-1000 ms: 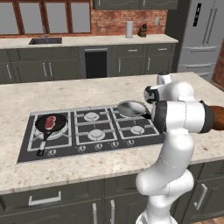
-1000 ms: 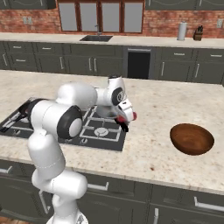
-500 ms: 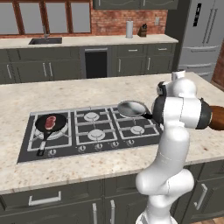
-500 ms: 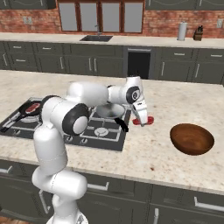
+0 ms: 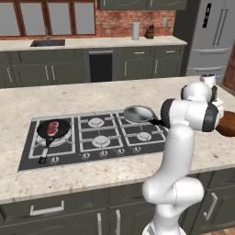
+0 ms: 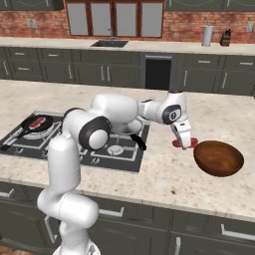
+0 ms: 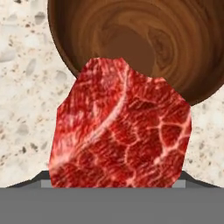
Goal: Place one of the steaks on the plate and the other in the bowl. Then place the bowl in the fridge.
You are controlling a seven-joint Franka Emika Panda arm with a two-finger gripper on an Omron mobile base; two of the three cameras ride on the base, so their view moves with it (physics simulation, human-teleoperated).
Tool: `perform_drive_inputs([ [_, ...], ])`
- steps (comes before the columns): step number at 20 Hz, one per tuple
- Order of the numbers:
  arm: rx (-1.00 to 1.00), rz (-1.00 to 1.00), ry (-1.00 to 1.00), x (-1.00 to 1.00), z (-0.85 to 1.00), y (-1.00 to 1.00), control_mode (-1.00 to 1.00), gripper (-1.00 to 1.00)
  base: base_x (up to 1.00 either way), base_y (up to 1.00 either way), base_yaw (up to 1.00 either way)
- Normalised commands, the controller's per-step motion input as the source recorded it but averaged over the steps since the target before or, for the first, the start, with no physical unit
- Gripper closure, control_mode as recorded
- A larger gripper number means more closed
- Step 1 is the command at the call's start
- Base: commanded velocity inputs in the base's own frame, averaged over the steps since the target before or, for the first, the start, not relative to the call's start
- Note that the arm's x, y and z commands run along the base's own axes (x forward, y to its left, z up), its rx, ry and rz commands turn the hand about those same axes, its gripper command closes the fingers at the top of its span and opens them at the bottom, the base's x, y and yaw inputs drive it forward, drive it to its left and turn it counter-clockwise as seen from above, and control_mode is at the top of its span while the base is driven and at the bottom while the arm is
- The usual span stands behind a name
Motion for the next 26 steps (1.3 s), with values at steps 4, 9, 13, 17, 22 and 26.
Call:
perform_drive_inputs([
  [4, 0.01, 0.00, -0.11, -0.02, -0.20, -0.66, -1.00, 1.00, 0.00, 0.00, 0.00],
  [9, 0.01, 0.00, -0.14, 0.00, -0.01, -0.46, -1.00, 1.00, 0.00, 0.00, 0.00],
  [13, 0.00, 0.00, -0.11, 0.00, 0.00, -0.34, -1.00, 1.00, 0.00, 0.00, 0.00],
  [17, 0.00, 0.00, -0.05, 0.07, -0.07, -0.31, -1.00, 1.00, 0.00, 0.00, 0.00],
  [22, 0.00, 0.00, 0.00, 0.15, -0.13, -0.24, -1.00, 1.00, 0.00, 0.00, 0.00],
  [26, 0.00, 0.00, 0.00, 0.23, -0.17, -0.22, -1.00, 1.00, 0.00, 0.00, 0.00],
])
